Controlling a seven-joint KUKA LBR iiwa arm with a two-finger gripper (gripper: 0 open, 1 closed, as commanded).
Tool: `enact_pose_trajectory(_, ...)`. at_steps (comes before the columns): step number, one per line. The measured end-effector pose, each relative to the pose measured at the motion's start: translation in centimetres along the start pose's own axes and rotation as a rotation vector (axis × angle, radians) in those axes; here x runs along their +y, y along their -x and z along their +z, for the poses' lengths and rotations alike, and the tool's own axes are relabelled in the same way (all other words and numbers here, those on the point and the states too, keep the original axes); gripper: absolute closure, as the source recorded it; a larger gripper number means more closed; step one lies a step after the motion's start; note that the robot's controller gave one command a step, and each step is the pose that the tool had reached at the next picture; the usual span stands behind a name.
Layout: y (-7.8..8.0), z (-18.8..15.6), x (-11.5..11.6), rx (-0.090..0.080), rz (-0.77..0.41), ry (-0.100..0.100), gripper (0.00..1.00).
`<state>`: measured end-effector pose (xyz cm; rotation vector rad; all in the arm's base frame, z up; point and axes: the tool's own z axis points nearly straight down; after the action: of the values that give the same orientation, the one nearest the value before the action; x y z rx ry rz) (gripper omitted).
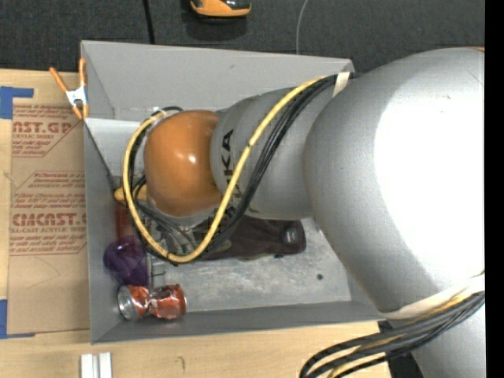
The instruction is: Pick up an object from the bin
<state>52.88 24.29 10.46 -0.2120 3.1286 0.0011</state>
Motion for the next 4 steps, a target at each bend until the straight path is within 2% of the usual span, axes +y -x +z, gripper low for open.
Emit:
enact_pose_trajectory(1,0.3,-0.1,0.2,0.006,0.006,0.002,0.0)
enact_pose_trajectory(2,0.3,-2.0,0.2,0.003,-0.013,0.001,0.0)
enact_pose_trajectory(3,-1.2,2.3,0.7,0.002,0.057,0.005,0.0)
enact_pose_trajectory(4,-0.5,1.4,0.7,-0.019,0.064,0.009,1.0)
